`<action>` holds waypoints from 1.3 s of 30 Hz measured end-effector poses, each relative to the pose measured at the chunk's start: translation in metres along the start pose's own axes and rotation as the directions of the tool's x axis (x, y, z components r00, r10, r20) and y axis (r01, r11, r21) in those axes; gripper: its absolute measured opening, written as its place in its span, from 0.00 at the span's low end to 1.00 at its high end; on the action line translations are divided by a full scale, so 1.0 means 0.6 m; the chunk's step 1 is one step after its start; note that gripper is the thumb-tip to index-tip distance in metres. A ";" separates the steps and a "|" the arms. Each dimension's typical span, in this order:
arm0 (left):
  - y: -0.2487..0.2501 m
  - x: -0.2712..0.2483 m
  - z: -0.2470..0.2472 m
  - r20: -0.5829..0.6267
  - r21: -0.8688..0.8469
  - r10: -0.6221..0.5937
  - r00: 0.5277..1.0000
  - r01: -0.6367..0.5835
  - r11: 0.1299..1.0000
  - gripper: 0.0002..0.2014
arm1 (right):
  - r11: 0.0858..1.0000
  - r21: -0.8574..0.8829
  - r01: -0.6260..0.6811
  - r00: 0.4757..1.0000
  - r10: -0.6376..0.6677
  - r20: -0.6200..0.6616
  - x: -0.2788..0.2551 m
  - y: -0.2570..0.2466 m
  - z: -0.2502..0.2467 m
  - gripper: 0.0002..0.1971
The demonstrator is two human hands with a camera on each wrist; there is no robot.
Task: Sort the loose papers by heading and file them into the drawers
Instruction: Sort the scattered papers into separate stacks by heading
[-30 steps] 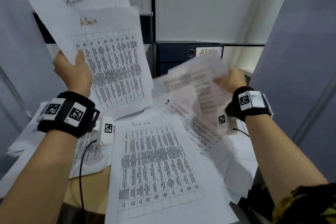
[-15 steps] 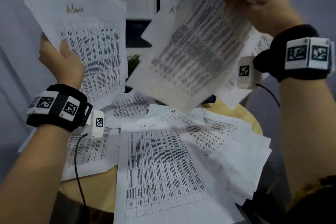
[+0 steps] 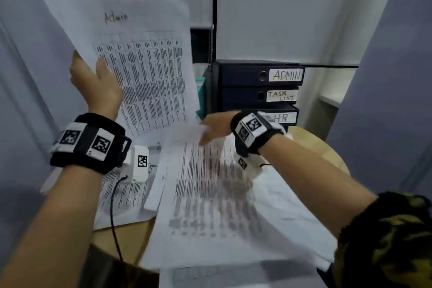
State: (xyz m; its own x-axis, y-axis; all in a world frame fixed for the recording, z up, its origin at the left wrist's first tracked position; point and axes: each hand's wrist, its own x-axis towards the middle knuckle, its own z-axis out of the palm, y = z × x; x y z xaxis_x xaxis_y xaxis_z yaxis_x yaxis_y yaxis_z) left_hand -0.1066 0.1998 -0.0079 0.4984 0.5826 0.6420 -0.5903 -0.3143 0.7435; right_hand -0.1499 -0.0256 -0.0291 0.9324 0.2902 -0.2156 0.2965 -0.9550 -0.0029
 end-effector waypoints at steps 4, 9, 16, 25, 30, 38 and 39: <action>-0.008 -0.003 -0.005 0.025 -0.024 -0.030 0.999 0.031 0.999 0.18 | 0.990 0.098 -0.102 0.995 0.103 -0.009 0.002 0.050 0.032 0.32; -0.026 -0.006 -0.010 -0.011 -0.054 -0.042 0.999 0.041 0.998 0.20 | 0.945 -0.176 -0.276 0.893 0.320 0.317 -0.031 0.128 0.063 0.41; -0.033 -0.019 0.008 -0.021 -0.091 -0.076 0.997 0.074 0.993 0.20 | 0.918 -0.112 -0.381 0.869 0.397 0.295 -0.038 0.162 0.101 0.45; -0.052 -0.005 -0.008 -0.151 -0.093 -0.062 0.987 0.048 0.994 0.22 | 0.906 0.153 -0.394 0.879 0.420 -0.226 -0.083 0.216 0.037 0.15; -0.061 0.007 -0.010 -0.190 -0.074 -0.056 0.980 0.043 0.996 0.24 | 0.830 0.414 -0.374 0.569 0.558 -0.604 -0.116 0.258 -0.005 0.10; -0.072 0.009 -0.020 -0.257 -0.098 -0.076 0.963 0.052 0.994 0.23 | 0.734 0.647 -0.205 0.440 0.660 -0.609 -0.128 0.276 -0.002 0.14; -0.070 0.009 -0.020 -0.258 -0.093 -0.063 0.964 0.041 0.995 0.23 | 0.708 0.687 -0.165 0.438 0.676 -0.592 -0.129 0.274 -0.001 0.15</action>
State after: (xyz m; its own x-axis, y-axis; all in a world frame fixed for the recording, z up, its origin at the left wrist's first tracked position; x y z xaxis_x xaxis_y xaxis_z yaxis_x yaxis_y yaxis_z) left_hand -0.0868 0.2250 -0.0381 0.3541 0.7750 0.5234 -0.6261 -0.2193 0.7483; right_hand -0.1733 -0.2048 -0.0125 0.7316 -0.4826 0.4815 -0.0863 -0.7662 -0.6368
